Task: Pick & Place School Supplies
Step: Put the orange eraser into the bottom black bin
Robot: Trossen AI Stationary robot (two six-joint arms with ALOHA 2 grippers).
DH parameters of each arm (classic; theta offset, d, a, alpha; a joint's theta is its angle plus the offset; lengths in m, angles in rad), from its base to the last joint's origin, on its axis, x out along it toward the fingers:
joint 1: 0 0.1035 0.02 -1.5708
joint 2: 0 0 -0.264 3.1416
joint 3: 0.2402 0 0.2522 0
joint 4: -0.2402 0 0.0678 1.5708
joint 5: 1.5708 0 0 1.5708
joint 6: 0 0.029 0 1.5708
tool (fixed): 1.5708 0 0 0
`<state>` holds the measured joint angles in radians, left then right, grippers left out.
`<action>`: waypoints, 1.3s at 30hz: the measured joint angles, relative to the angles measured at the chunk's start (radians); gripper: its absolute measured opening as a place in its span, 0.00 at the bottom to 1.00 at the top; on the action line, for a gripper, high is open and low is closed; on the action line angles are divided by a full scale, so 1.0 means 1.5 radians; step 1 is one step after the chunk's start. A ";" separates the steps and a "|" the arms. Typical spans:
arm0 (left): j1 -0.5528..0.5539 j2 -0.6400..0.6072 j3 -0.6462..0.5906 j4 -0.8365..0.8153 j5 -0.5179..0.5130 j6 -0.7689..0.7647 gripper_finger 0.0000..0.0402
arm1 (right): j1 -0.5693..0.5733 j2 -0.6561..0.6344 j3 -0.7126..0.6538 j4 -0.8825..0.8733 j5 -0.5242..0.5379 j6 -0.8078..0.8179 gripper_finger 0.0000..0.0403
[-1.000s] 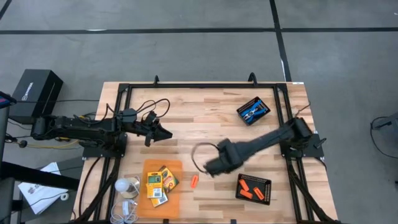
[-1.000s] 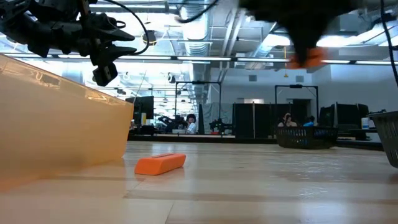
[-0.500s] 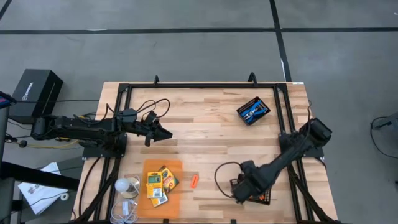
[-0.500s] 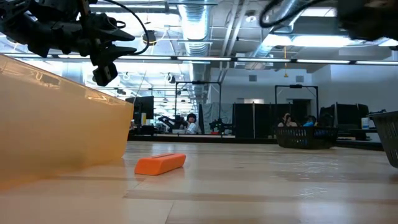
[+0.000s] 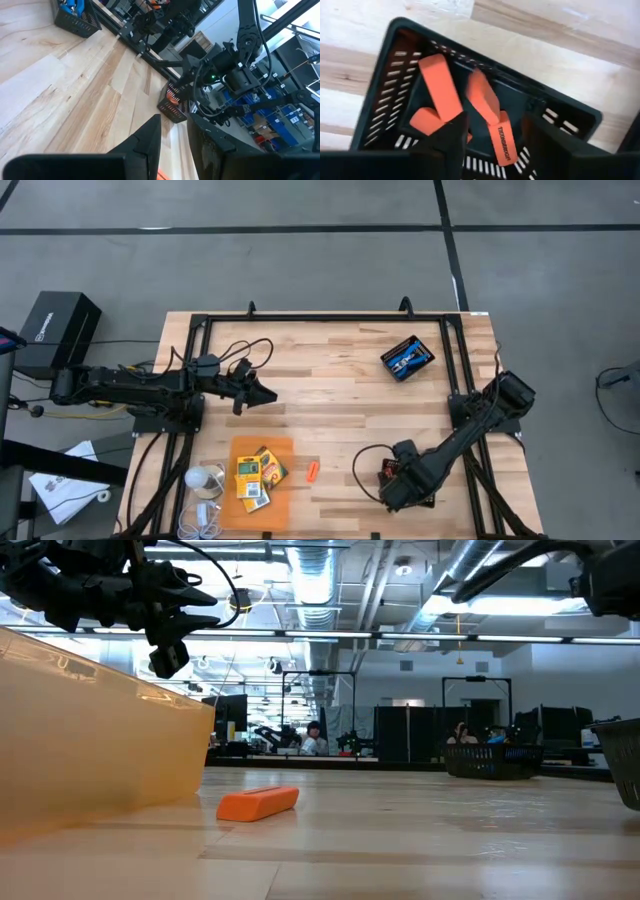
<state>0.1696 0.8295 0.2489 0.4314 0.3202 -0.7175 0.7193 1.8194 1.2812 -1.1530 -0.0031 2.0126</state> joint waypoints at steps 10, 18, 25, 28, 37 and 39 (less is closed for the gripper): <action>0.000 0.000 0.000 0.004 -0.015 -0.011 0.22 | -0.005 -0.010 0.044 0.021 0.173 -0.013 0.54; 0.000 0.000 0.000 0.003 -0.029 -0.016 0.22 | -0.078 -0.022 0.079 0.253 0.328 -0.248 0.46; 0.000 0.000 0.000 0.002 -0.039 -0.050 0.22 | -0.153 -0.019 0.043 0.496 0.322 -0.329 0.34; 0.000 0.000 0.000 0.002 -0.039 -0.050 0.22 | -0.168 -0.021 0.032 0.552 0.326 -0.314 0.22; 0.000 0.000 0.000 0.002 -0.039 -0.023 0.22 | -0.167 0.027 -0.005 0.725 0.338 -0.238 0.01; 0.000 0.000 0.000 0.001 -0.034 -0.017 0.22 | -0.162 0.065 0.002 0.767 0.337 -0.206 0.01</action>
<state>0.1696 0.8291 0.2489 0.4335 0.2700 -0.7436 0.4766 1.9166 1.2849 -0.0026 0.5016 1.7038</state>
